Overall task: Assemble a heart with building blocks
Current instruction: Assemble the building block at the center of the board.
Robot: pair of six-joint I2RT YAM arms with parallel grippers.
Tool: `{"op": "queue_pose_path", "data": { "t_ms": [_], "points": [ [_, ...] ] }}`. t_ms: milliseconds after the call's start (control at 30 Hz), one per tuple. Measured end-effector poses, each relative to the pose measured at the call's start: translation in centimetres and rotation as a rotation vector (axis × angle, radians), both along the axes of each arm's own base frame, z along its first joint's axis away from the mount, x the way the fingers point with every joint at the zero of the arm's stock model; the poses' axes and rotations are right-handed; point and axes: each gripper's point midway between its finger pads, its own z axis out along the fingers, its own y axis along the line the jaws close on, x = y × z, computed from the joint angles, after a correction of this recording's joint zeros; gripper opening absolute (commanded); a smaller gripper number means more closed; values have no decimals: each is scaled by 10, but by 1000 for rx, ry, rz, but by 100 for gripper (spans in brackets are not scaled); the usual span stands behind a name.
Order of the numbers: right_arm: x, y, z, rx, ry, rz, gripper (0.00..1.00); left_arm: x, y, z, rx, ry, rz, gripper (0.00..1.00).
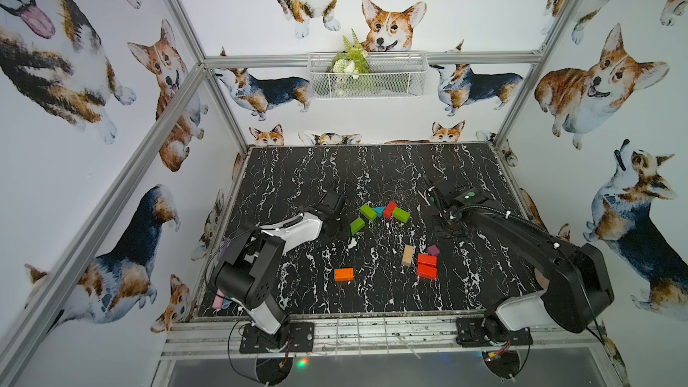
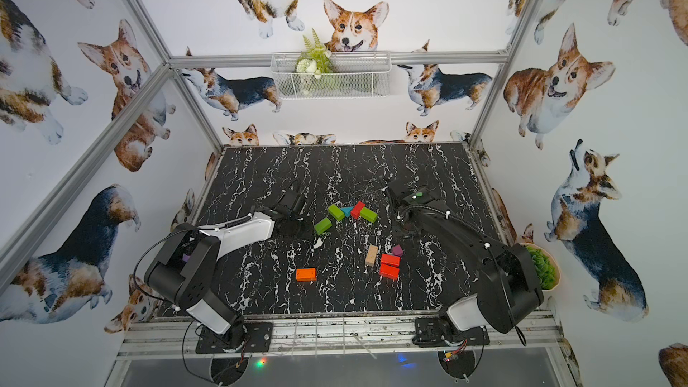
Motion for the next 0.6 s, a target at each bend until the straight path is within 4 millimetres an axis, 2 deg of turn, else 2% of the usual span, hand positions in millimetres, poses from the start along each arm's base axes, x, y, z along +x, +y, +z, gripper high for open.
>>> {"op": "queue_pose_path", "data": {
  "t_ms": [600],
  "points": [
    [0,0,1,1,-3,0,42,11,-17,-3,-60,12,9,29]
  ]
}}
